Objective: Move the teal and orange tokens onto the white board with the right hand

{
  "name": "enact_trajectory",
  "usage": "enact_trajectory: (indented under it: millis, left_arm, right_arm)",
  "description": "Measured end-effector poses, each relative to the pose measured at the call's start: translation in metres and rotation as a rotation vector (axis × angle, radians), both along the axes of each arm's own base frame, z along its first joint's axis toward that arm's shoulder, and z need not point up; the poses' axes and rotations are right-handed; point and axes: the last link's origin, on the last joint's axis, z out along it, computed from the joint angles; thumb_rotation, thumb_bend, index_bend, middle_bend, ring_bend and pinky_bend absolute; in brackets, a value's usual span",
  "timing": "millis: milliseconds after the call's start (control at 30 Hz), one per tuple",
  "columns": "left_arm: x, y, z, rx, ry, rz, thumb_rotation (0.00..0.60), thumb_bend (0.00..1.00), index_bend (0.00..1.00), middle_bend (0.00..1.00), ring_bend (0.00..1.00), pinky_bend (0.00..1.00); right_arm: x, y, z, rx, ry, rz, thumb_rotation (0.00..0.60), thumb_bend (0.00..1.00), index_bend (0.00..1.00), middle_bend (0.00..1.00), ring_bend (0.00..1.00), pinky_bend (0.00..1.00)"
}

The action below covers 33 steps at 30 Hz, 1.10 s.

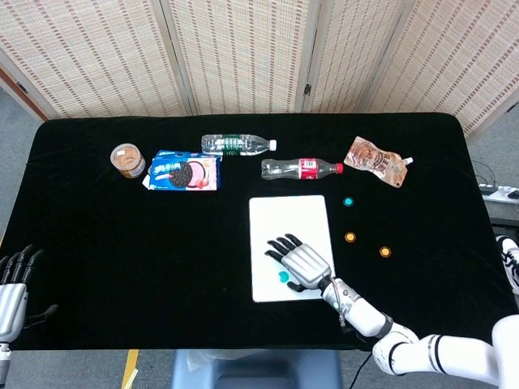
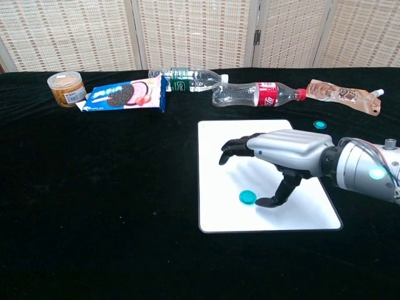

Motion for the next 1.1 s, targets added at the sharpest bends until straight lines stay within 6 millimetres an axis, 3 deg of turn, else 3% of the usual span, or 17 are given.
enact_trajectory:
  millis: [133,267,500,600,767,1100]
  left_arm:
    - [0.000,0.001,0.000,0.000,0.000,-0.006,0.600,0.13,0.00,0.00,0.00,0.00]
    - [0.001,0.002,0.000,-0.001,-0.001,-0.008,0.600,0.13,0.00,0.00,0.00,0.00]
    - [0.005,0.003,-0.003,-0.013,-0.007,-0.019,0.600,0.13,0.00,0.00,0.00,0.00]
    - [0.007,0.003,-0.003,-0.015,-0.011,-0.022,0.600,0.13,0.00,0.00,0.00,0.00]
    - [0.008,0.003,-0.002,-0.018,-0.008,-0.020,0.600,0.13,0.00,0.00,0.00,0.00]
    - [0.005,0.000,-0.001,-0.022,-0.006,0.002,0.600,0.13,0.00,0.00,0.00,0.00]
  right_arm:
    - [-0.006,-0.012,0.016,-0.083,-0.025,-0.031,0.600,0.35,0.22,0.08,0.00,0.00]
    - [-0.025,-0.033,0.043,-0.200,-0.026,-0.103,0.600,0.35,0.29,0.09,0.00,0.00]
    - [-0.064,-0.074,0.083,-0.350,0.008,-0.257,0.600,0.35,0.33,0.10,0.01,0.00]
    - [-0.074,-0.089,0.091,-0.377,0.034,-0.300,0.600,0.35,0.33,0.10,0.01,0.00]
    - [-0.086,-0.110,0.091,-0.394,0.074,-0.366,0.600,0.35,0.34,0.10,0.01,0.00]
    - [-0.102,-0.143,0.067,-0.383,0.158,-0.457,0.600,0.35,0.37,0.11,0.01,0.00]
